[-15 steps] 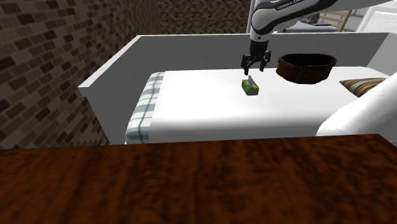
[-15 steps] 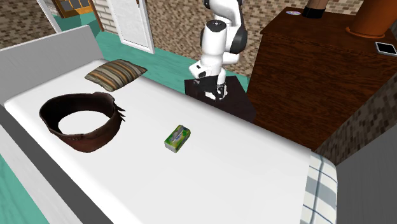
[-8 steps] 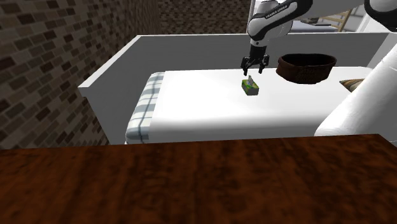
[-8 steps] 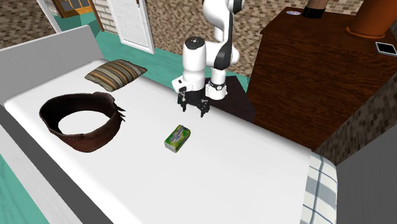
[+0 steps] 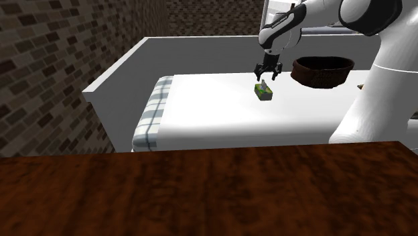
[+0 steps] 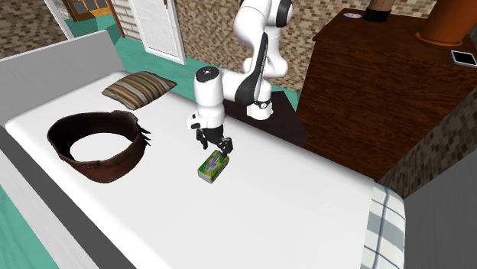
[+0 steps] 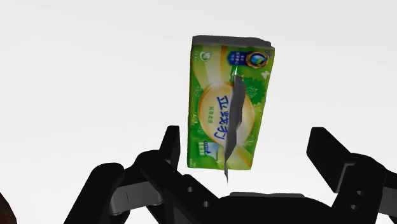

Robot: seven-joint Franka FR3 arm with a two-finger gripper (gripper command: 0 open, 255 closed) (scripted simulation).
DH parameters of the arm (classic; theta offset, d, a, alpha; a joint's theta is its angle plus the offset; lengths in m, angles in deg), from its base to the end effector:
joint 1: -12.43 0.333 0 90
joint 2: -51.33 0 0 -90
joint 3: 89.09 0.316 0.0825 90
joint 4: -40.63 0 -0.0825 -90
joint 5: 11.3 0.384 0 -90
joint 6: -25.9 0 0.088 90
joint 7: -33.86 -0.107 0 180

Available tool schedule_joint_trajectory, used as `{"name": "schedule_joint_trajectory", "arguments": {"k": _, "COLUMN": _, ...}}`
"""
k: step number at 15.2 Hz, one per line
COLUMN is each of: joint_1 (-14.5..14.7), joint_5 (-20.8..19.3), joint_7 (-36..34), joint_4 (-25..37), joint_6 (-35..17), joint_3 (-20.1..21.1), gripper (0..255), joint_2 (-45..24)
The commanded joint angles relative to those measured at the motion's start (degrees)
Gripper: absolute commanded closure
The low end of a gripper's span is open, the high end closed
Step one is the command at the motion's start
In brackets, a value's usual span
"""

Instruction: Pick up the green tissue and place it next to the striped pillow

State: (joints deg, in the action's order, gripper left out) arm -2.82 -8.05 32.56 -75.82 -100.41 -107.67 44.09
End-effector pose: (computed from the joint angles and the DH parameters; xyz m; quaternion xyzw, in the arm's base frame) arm 0.4845 -0.3178 0.3926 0.9486 -0.3154 0.0263 0.0043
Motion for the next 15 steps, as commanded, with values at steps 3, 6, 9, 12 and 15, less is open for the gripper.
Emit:
{"name": "schedule_joint_trajectory", "arguments": {"k": 3, "joint_1": -0.32, "joint_5": 1.17, "joint_7": 0.64, "joint_4": -0.29, "joint_6": -2.53, "joint_3": 0.07, "gripper": 0, "joint_2": -2.32}}
{"name": "schedule_joint_trajectory", "arguments": {"k": 6, "joint_1": -0.48, "joint_5": 1.95, "joint_7": 1.17, "joint_4": -1.16, "joint_6": -4.93, "joint_3": 0.25, "gripper": 0, "joint_2": -3.95}}
{"name": "schedule_joint_trajectory", "arguments": {"k": 9, "joint_1": -0.48, "joint_5": 1.95, "joint_7": 1.17, "joint_4": -1.16, "joint_6": -4.94, "joint_3": 0.26, "gripper": 0, "joint_2": -3.95}}
{"name": "schedule_joint_trajectory", "arguments": {"k": 12, "joint_1": -0.48, "joint_5": 1.95, "joint_7": 1.17, "joint_4": -1.16, "joint_6": -4.93, "joint_3": 0.26, "gripper": 0, "joint_2": -3.95}}
{"name": "schedule_joint_trajectory", "arguments": {"k": 15, "joint_1": -0.48, "joint_5": 1.95, "joint_7": 1.17, "joint_4": -1.16, "joint_6": -4.93, "joint_3": 0.26, "gripper": 255, "joint_2": -3.95}}
